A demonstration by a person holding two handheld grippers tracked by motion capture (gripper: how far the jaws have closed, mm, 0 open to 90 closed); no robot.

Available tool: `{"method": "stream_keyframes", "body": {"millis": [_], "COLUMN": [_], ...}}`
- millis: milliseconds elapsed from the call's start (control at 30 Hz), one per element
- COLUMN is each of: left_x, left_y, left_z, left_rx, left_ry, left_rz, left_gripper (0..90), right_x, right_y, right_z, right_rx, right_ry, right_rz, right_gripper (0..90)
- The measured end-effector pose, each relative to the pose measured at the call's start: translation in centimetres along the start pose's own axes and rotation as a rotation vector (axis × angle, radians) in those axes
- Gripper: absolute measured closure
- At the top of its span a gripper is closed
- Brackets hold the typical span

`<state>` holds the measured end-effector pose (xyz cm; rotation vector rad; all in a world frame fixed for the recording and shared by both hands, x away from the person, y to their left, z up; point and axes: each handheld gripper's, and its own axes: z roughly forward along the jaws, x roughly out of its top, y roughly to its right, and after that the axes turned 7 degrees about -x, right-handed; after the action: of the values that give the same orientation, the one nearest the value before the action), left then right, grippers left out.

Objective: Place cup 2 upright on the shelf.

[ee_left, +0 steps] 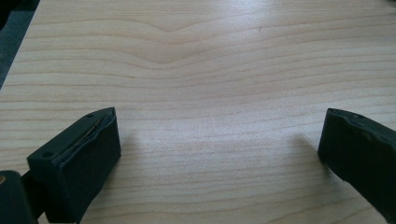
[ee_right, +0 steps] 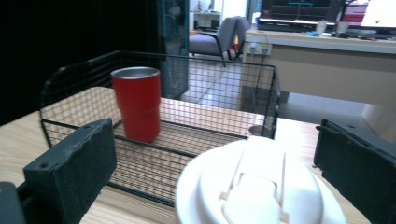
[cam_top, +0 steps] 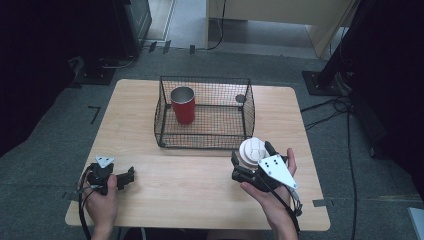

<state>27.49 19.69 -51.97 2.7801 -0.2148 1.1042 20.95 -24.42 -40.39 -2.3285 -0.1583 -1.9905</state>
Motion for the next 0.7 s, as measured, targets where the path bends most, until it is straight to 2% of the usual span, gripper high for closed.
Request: {"method": "stream_keyframes", "body": {"millis": [200,700], "left_x": [0.0,0.0], "left_y": [0.0,0.0], "left_z": [0.0,0.0], "left_rx": [0.0,0.0], "left_ry": [0.0,0.001], "left_rz": [0.0,-0.002], "left_gripper": [0.0,0.0], "right_x": [-0.6,-2.6], "right_y": [0.6,1.5], "right_z": [0.1,0.7], "right_rx": [-0.021,-0.031], "right_ry": [-0.011,-0.058], "right_rz": [0.01,0.022], "right_gripper": [0.0,0.0]}}
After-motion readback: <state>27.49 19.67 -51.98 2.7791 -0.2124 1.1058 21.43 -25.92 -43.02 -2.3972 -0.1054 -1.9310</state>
